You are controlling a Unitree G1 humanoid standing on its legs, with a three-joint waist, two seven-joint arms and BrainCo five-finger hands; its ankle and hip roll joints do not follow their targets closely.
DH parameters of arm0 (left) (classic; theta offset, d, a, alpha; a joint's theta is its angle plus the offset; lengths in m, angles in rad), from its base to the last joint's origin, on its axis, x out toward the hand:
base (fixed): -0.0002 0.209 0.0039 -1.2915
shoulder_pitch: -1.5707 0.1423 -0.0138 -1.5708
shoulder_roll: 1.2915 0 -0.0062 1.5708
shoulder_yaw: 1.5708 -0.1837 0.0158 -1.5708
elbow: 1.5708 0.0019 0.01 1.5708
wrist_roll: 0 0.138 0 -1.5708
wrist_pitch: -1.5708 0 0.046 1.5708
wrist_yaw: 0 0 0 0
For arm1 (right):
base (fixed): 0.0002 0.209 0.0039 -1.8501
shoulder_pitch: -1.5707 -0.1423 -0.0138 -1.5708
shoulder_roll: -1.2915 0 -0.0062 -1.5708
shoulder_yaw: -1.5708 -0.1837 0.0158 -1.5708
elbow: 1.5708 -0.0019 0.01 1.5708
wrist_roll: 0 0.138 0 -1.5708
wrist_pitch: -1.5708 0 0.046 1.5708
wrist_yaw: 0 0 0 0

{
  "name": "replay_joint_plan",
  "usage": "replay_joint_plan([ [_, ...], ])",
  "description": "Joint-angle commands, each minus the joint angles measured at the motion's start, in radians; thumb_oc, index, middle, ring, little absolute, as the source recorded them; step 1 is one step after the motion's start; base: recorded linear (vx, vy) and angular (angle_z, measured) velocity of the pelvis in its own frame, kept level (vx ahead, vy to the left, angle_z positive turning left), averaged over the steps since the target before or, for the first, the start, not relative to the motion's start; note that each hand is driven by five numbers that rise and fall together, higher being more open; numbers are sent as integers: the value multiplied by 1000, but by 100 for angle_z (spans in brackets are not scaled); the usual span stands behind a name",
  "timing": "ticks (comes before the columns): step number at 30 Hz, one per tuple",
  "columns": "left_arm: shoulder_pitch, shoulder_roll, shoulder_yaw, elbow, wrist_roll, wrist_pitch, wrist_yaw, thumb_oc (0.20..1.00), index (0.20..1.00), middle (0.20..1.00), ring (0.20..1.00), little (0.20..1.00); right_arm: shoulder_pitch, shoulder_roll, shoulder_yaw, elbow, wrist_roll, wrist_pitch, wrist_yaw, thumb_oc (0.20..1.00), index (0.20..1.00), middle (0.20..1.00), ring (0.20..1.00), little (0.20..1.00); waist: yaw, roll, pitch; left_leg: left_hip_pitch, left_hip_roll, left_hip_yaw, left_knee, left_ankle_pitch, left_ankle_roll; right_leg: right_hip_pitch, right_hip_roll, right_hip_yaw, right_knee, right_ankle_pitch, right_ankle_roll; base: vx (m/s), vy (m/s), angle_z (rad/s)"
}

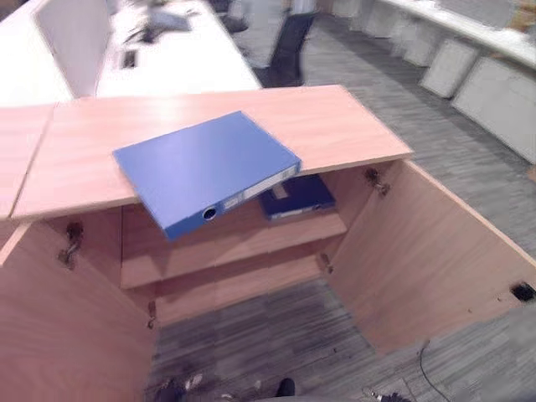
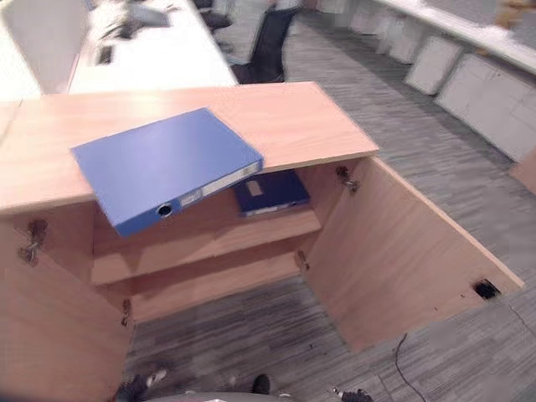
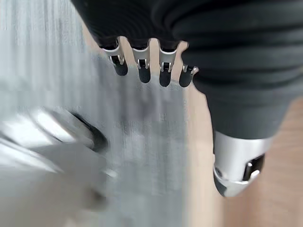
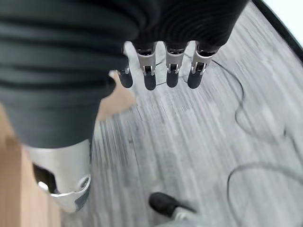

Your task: Put the empty folder in the office cabinet

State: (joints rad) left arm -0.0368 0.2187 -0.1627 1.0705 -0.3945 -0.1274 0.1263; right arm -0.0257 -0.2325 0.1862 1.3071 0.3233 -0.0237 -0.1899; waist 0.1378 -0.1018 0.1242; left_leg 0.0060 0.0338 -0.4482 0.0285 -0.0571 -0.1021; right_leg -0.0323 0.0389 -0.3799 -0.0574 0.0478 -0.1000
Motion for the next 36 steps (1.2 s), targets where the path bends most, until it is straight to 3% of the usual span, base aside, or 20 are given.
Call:
replay_joint_plan([
  [1, -18, 3, 19, 21, -71, -29, 6, 1000, 1000, 1000, 1000, 1000, -58, -48, -35, -3, -27, -30, -22, 1000, 1000, 1000, 1000, 1000, -20, 16, 31, 18, 18, 141, -13, 24, 2, 48, -71, 33, 65, -114, 160, -63, -24, 32],
  [3, -14, -1, -2, -81, -82, -32, 1, 1000, 1000, 1000, 1000, 1000, -66, -70, -60, 2, -26, -24, -29, 1000, 1000, 1000, 1000, 1000, -36, 27, 46, -21, 83, 391, -2, 45, 8, 65, -104, -43, 74, -120, 161, -55, -37, 52],
  [9, 44, 4, 5, -198, -100, -20, -17, 1000, 1000, 1000, 1000, 1000, -33, -70, -96, 14, -28, -18, -30, 1000, 1000, 1000, 1000, 1000, -45, 60, 26, 19, 134, 500, -94, 100, -30, 116, -97, -96, 50, -139, 165, 54, 1, 56],
  [14, 121, 78, 8, -471, -9, -9, -33, 1000, 1000, 1000, 1000, 1000, -7, -73, -127, 1, -49, 0, -29, 1000, 1000, 1000, 1000, 1000, -43, 72, 26, -9, 135, 615, -93, 151, -23, 163, -113, -146, -17, -108, 178, 34, 48, 39],
  [16, 125, 80, 9, -477, -8, -6, -32, 1000, 1000, 1000, 1000, 1000, -6, -72, -127, 1, -49, 1, -29, 1000, 1000, 1000, 1000, 1000, -43, 70, 25, -10, 135, 616, -92, 150, -23, 164, -113, -146, -19, -106, 179, 20, 30, 2],
  [24, 214, 116, 103, -774, 94, -20, 10, 1000, 1000, 1000, 1000, 1000, -6, -49, -124, -6, -81, 13, -32, 1000, 1000, 1000, 1000, 1000, -13, 82, -3, 7, 105, 600, -116, 124, -12, 174, -116, -137, -29, -97, 192, 48, 54, 4],
  [30, 287, 213, 232, -1088, 570, -68, 228, 1000, 1000, 1000, 1000, 1000, 1, -3, -116, -15, -93, -8, -67, 1000, 1000, 1000, 1000, 1000, 18, 68, -7, 13, 99, 596, -116, 104, -13, 173, -121, -130, -30, -98, 199, 12, 13, 2],
  [36, 284, 296, 266, -1198, 813, -84, 359, 1000, 1000, 1000, 1000, 1000, 12, 11, -95, -14, -95, -19, -73, 1000, 1000, 1000, 1000, 1000, 15, 57, -15, 16, 96, 600, -116, 96, -18, 172, -121, -120, -30, -92, 204, 0, 0, 0],
])
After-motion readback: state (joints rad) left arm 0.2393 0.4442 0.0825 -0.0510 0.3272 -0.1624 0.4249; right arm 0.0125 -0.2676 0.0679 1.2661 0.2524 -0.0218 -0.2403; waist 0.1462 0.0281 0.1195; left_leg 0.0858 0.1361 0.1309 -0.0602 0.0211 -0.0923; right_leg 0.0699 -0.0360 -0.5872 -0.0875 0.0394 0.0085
